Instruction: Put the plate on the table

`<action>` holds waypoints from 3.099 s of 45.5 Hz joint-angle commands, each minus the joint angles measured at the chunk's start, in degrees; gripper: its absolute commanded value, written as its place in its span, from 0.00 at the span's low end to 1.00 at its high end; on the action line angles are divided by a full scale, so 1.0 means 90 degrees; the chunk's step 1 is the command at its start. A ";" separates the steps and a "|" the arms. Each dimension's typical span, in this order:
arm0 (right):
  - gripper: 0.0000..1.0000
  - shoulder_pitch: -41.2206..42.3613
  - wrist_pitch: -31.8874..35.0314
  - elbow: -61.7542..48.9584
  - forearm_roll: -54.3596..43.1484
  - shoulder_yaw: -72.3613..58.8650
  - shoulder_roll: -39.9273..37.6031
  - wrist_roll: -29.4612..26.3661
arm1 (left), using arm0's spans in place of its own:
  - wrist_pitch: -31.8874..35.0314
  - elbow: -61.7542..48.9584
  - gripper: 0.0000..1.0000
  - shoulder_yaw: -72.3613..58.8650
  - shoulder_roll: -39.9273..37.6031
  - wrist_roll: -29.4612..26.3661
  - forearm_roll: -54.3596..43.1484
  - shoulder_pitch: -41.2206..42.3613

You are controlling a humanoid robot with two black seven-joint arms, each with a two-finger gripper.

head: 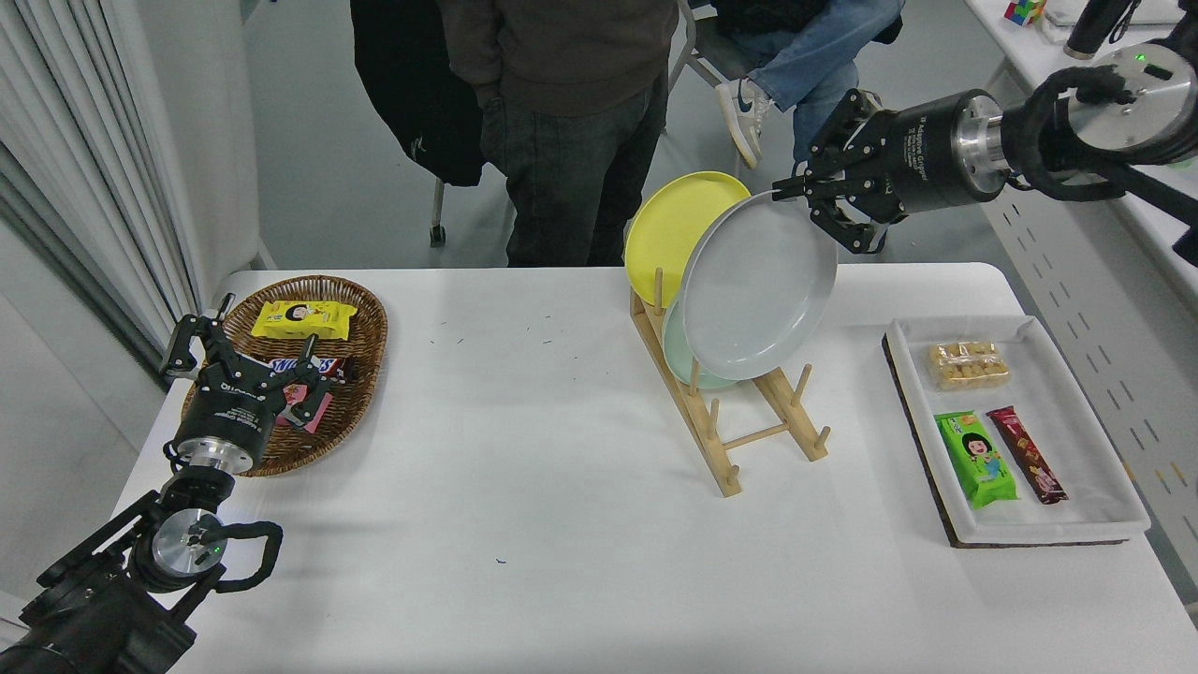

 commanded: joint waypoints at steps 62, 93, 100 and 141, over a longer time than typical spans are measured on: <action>0.00 -0.0989 -0.3642 -0.0576 -0.0933 0.1649 0.2403 -0.0020 | 0.0000 0.0000 0.98 0.0000 0.0000 0.0000 0.0000 0.0000; 0.00 -0.1409 -0.2782 -0.0820 -0.1324 0.1688 0.3496 0.0713 | 0.0000 0.0000 0.98 0.0000 0.0000 0.0000 0.0000 0.0000; 0.00 -0.1556 -0.3094 -0.0840 -0.1119 0.1708 0.3623 0.0694 | 0.0000 0.0000 0.98 0.0000 0.0000 0.0000 0.0000 0.0000; 0.00 -0.1566 -0.4442 -0.1407 -0.0738 0.1141 0.4102 0.0029 | 0.0000 0.0000 0.98 0.0000 0.0000 0.0000 0.0000 0.0000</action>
